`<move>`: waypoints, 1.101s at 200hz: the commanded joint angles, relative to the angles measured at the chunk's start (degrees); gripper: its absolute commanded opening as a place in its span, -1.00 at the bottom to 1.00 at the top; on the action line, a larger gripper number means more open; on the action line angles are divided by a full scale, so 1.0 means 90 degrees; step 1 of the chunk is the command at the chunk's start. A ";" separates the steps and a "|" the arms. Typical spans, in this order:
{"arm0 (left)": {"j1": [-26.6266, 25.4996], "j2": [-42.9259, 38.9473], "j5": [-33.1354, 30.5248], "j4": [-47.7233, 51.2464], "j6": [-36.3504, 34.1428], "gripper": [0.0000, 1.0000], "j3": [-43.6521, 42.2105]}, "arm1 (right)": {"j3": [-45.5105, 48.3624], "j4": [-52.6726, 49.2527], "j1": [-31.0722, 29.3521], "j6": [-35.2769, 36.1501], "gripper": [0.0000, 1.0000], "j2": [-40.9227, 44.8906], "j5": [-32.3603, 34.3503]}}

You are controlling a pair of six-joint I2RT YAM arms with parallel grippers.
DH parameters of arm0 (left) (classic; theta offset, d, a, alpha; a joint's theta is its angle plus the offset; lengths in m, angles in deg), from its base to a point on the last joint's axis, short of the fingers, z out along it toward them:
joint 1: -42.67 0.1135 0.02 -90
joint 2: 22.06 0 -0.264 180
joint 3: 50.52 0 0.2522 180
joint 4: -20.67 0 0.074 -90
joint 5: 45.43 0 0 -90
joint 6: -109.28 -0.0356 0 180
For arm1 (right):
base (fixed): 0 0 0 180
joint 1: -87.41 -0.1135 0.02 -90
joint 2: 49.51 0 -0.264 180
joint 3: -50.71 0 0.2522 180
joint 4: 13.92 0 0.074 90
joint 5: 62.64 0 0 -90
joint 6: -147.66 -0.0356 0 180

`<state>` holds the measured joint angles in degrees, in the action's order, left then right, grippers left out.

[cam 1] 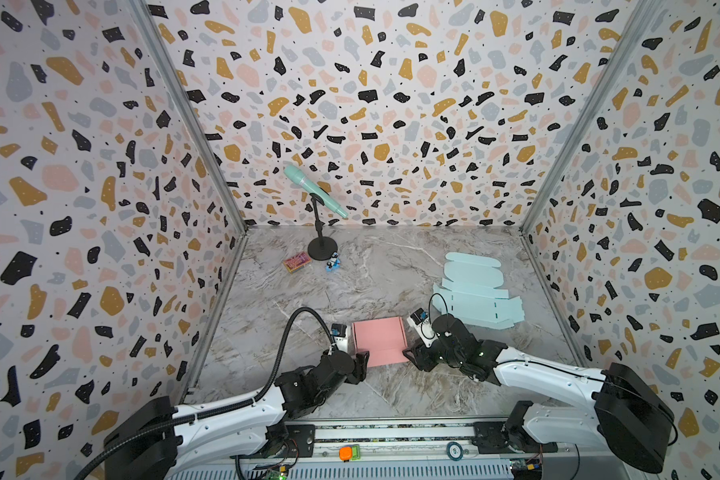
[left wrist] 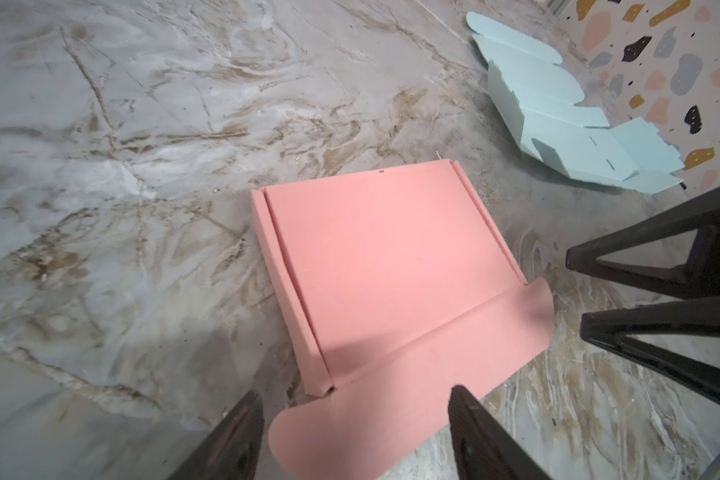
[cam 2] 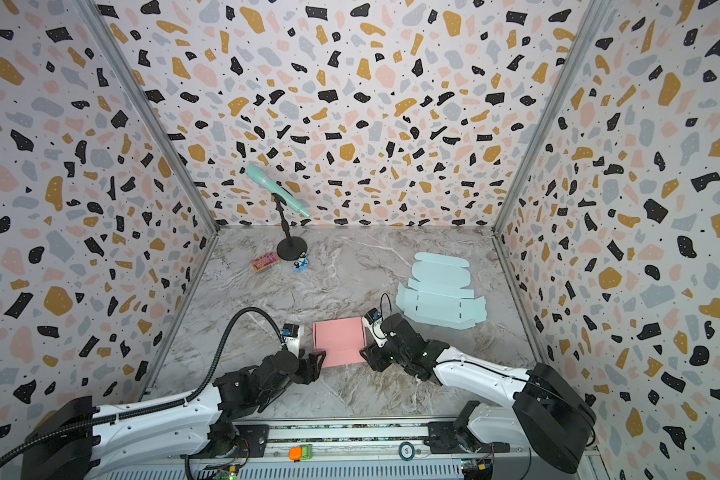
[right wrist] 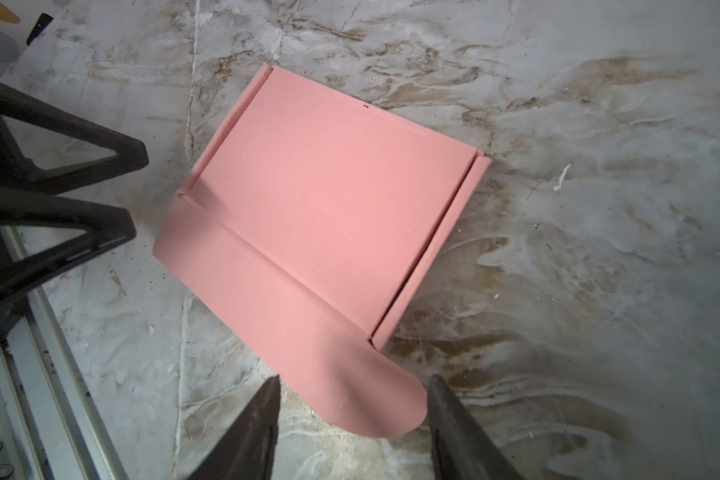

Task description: Fold the paper box

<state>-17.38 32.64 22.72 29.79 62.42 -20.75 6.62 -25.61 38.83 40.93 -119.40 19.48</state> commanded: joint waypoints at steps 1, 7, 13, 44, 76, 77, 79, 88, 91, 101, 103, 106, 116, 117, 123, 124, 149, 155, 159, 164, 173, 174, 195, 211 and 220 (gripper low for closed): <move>-0.0121 0.0178 -0.0174 -0.0220 0.0105 0.44 0.0096 | 0.0010 0.0108 -0.0032 -0.0140 0.20 -0.0109 -0.0075; -0.0141 0.0224 -0.0173 -0.0285 0.0111 0.44 0.0095 | 0.0010 0.0137 -0.0051 -0.0151 0.20 -0.0142 -0.0081; -0.0161 0.0272 -0.0179 -0.0324 0.0119 0.44 0.0096 | 0.0003 0.0154 -0.0061 -0.0156 0.21 -0.0168 -0.0070; -0.0203 0.0406 -0.0191 -0.0454 0.0189 0.43 0.0068 | 0.0020 0.0250 -0.0090 -0.0189 0.22 -0.0313 -0.0101; -0.0203 0.0402 -0.0144 -0.0559 0.0272 0.44 -0.0065 | -0.0002 0.0270 -0.0139 -0.0157 0.23 -0.0463 -0.0202; -0.0203 0.0400 -0.0143 -0.0563 0.0278 0.44 -0.0068 | -0.0001 0.0274 -0.0139 -0.0160 0.23 -0.0470 -0.0205; -0.0203 0.0400 -0.0137 -0.0569 0.0276 0.44 -0.0077 | -0.0002 0.0272 -0.0140 -0.0157 0.23 -0.0470 -0.0208; -0.0203 0.0389 -0.0100 -0.0627 0.0296 0.45 -0.0126 | 0.0000 0.0294 -0.0149 -0.0156 0.23 -0.0520 -0.0241; -0.0203 0.0389 -0.0087 -0.0647 0.0295 0.45 -0.0144 | 0.0000 0.0303 -0.0154 -0.0160 0.24 -0.0530 -0.0242; -0.0203 0.0403 -0.0025 -0.0713 0.0309 0.45 -0.0177 | 0.0000 0.0336 -0.0158 -0.0169 0.24 -0.0578 -0.0274; -0.0203 0.0406 -0.0019 -0.0719 0.0313 0.46 -0.0182 | -0.0004 0.0346 -0.0159 -0.0176 0.24 -0.0588 -0.0271; -0.0203 0.0414 0.0000 -0.0736 0.0315 0.46 -0.0191 | -0.0001 0.0358 -0.0166 -0.0180 0.24 -0.0592 -0.0280; -0.0203 0.0454 0.0078 -0.0796 0.0299 0.46 -0.0206 | 0.0000 0.0380 -0.0188 -0.0185 0.24 -0.0623 -0.0284; -0.0203 0.0460 0.0076 -0.0799 0.0302 0.46 -0.0211 | 0.0000 0.0388 -0.0188 -0.0188 0.24 -0.0618 -0.0286; -0.0212 0.0491 0.0106 -0.0816 0.0305 0.46 -0.0224 | 0.0003 0.0398 -0.0211 -0.0201 0.24 -0.0625 -0.0285; -0.0212 0.0493 0.0110 -0.0819 0.0300 0.46 -0.0225 | 0.0006 0.0402 -0.0210 -0.0196 0.24 -0.0624 -0.0286; -0.0283 0.0568 0.0160 -0.0994 0.0315 0.46 -0.0289 | 0.0035 0.0424 -0.0274 -0.0254 0.23 -0.0629 -0.0277; -0.0316 0.0563 0.0152 -0.1034 0.0315 0.46 -0.0294 | 0.0047 0.0434 -0.0291 -0.0268 0.23 -0.0634 -0.0274; -0.0336 0.0568 0.0142 -0.1037 0.0315 0.46 -0.0295 | 0.0055 0.0439 -0.0304 -0.0283 0.23 -0.0627 -0.0277; -0.0362 0.0572 0.0125 -0.1037 0.0315 0.47 -0.0295 | 0.0067 0.0444 -0.0319 -0.0293 0.23 -0.0624 -0.0268; -0.0388 0.0592 0.0115 -0.1037 0.0315 0.48 -0.0295 | 0.0091 0.0471 -0.0340 -0.0325 0.23 -0.0599 -0.0273; -0.0388 0.0597 0.0114 -0.1037 0.0315 0.48 -0.0295 | 0.0095 0.0472 -0.0342 -0.0332 0.23 -0.0602 -0.0275; -0.0431 0.0720 0.0196 -0.1342 0.0279 0.51 -0.0329 | 0.0125 0.0550 -0.0397 -0.0385 0.22 -0.0626 -0.0298; -0.0476 0.0834 0.0315 -0.1571 0.0226 0.57 -0.0363 | 0.0103 0.0541 -0.0439 -0.0398 0.22 -0.0677 -0.0277; -0.0500 0.0882 0.0315 -0.1594 0.0227 0.58 -0.0356 | 0.0107 0.0547 -0.0464 -0.0408 0.22 -0.0691 -0.0276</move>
<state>-21.14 39.52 24.62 19.95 65.10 -23.11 7.39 -21.52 35.40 38.20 -125.28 17.46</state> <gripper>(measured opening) 0.782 0.610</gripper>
